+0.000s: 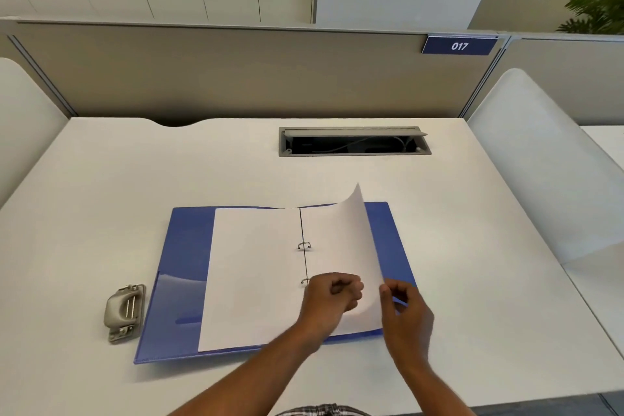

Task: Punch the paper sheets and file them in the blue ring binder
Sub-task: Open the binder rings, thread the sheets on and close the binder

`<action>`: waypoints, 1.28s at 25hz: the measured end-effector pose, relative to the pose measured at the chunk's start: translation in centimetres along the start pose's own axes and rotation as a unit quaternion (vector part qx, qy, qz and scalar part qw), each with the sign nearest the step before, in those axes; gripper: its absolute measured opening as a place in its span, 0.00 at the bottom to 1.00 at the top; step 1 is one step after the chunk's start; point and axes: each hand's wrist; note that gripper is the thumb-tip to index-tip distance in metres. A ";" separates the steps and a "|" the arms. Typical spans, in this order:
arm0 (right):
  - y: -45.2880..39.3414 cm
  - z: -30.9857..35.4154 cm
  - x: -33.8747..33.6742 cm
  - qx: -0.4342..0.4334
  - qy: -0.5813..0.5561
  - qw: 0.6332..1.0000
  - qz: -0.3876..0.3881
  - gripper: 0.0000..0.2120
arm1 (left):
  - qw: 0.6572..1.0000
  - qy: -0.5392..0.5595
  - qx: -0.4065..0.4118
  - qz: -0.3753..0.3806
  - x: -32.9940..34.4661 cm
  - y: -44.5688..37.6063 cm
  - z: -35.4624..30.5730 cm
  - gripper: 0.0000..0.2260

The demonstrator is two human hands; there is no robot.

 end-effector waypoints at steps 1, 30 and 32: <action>0.5 0.1 0.1 -0.022 -0.005 0.999 0.022 0.05 | 1.000 -0.003 -0.016 0.004 0.6 -0.1 -0.3 0.04; -0.6 0.9 0.0 -0.004 -0.004 1.000 -0.001 0.10 | 0.992 -0.043 -0.006 -0.121 -2.2 -3.1 0.1 0.11; -1.7 0.3 -0.3 0.024 0.001 1.000 -0.019 0.11 | 0.992 -0.013 -0.017 -0.124 -4.0 -3.4 -0.6 0.09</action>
Point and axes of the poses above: each hand's wrist, its own y-axis away from the middle knuckle, its own x-axis out of the palm, z = x × y, and after that the axes turned 14 degrees about -z, right-handed
